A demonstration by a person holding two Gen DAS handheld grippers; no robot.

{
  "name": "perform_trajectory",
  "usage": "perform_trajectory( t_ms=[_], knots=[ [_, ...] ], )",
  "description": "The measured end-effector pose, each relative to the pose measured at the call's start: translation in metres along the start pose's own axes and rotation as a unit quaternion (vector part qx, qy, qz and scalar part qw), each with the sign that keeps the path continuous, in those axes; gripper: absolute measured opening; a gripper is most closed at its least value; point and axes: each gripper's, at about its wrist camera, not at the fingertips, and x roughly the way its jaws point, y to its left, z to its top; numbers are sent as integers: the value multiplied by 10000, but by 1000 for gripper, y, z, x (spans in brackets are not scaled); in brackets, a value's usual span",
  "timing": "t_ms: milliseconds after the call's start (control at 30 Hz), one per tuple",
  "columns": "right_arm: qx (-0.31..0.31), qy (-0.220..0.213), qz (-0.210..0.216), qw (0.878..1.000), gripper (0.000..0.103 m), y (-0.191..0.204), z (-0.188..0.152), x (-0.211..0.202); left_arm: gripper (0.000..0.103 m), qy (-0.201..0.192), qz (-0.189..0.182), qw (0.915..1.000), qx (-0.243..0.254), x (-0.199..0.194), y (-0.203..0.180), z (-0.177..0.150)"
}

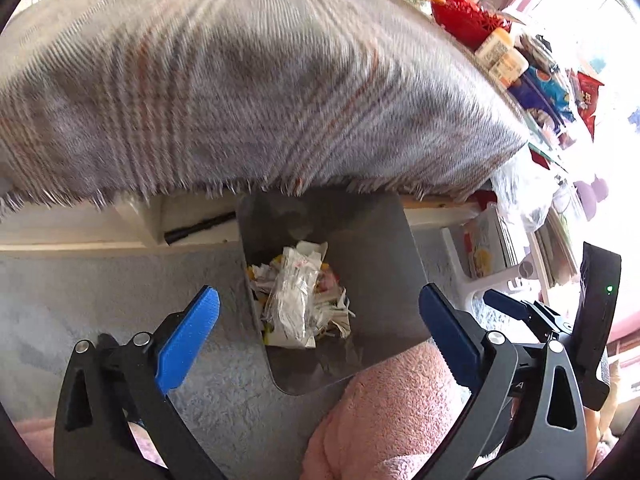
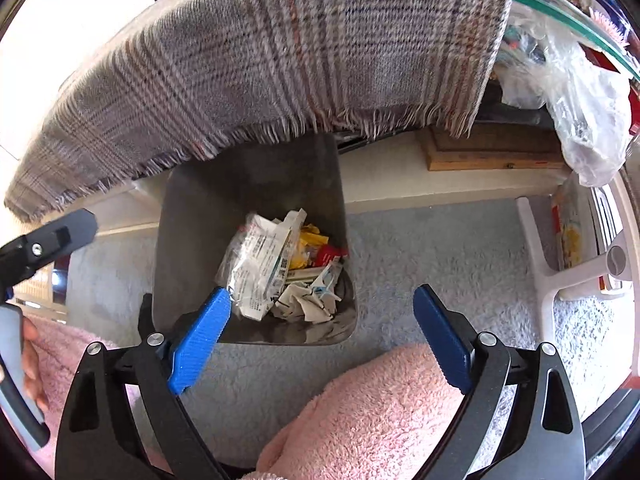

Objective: Collect trash
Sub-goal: 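Open both grippers to drop the paper and plastic bag into the bin, then raise both open grippers back toward the table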

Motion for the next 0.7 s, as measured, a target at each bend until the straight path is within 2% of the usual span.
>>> perform_trajectory(
  t_ms=[167, 367, 533, 700],
  knots=[
    [45, -364, 72, 9993, 98, 0, 19, -28, 95, -363, 59, 9993, 77, -31, -2, 22],
    [-70, -856, 160, 9962, 99, 7, 59, -69, 95, -702, 85, 9974, 109, -62, -1, 61],
    [-76, -1226, 318, 9919, 99, 9, 99, -94, 95, -822, 192, 9964, 118, -71, 1, 95],
    [-120, -1426, 271, 9893, 99, 11, 138, -102, 95, -859, 366, 9955, 174, -72, 1, 135]
  ],
)
